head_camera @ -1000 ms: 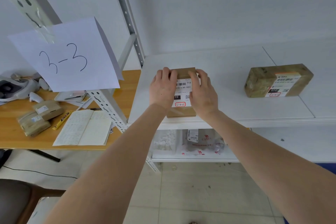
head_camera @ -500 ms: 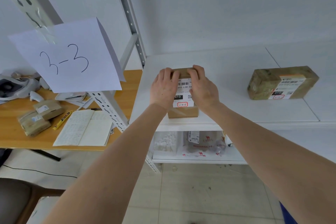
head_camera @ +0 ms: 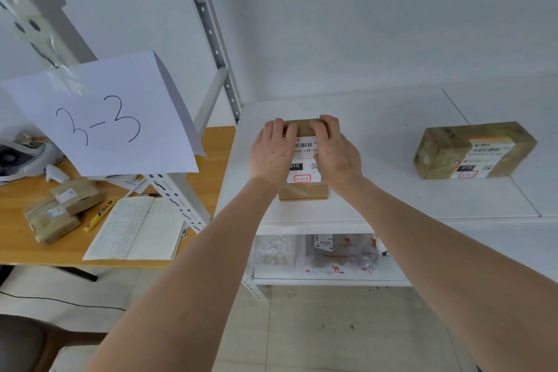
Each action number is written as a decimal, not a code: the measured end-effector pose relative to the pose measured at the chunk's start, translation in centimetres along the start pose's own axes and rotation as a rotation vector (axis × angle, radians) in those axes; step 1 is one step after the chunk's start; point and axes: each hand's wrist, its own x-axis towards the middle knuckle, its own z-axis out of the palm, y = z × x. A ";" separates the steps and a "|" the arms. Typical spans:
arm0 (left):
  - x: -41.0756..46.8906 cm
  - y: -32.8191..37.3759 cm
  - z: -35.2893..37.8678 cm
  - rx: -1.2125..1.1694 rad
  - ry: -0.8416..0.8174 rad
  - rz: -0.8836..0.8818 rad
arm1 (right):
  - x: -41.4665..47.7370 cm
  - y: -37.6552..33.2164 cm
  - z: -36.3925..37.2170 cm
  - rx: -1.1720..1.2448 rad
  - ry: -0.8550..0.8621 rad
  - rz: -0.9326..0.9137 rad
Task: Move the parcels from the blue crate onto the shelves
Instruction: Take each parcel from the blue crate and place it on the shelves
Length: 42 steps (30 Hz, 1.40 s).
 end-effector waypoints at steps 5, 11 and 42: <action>1.0 -0.3 0.7 0.015 -0.024 -0.003 | 1.2 0.4 0.3 0.012 -0.001 -0.003; 2.1 -0.5 1.5 0.006 -0.031 -0.015 | 2.5 0.7 0.6 0.016 0.006 0.005; 2.9 -0.6 -1.3 -0.067 -0.283 -0.019 | 2.7 1.0 -0.9 -0.100 -0.017 0.014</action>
